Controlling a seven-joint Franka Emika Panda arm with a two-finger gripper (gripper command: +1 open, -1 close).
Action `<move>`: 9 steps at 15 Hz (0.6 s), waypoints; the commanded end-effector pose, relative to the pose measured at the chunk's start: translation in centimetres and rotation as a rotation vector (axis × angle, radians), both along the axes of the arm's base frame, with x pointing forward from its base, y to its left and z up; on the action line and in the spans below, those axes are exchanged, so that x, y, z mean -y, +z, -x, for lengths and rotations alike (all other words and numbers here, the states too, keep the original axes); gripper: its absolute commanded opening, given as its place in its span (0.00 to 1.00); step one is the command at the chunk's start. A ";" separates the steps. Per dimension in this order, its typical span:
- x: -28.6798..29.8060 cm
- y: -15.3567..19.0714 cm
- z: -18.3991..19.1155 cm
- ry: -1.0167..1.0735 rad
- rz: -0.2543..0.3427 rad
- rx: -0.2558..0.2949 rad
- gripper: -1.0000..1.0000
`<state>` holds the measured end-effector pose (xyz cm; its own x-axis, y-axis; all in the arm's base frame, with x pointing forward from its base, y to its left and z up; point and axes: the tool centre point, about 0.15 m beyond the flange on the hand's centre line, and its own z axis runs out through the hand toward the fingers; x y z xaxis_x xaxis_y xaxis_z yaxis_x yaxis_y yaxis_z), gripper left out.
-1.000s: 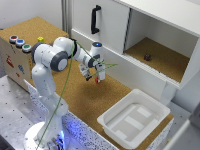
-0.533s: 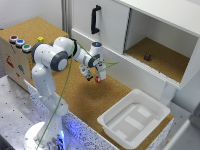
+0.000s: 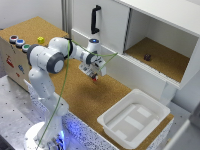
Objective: Rotate the pink block towards the left
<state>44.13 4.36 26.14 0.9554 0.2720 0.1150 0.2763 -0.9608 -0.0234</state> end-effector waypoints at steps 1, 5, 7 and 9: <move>-1.1 1.2 3.2 0.606 -0.113 0.040 0.00; -2.5 0.1 4.8 1.060 -0.105 -0.040 0.00; -3.6 -0.5 6.6 1.287 -0.002 -0.003 0.00; -4.7 -1.2 7.7 1.419 0.035 0.040 0.00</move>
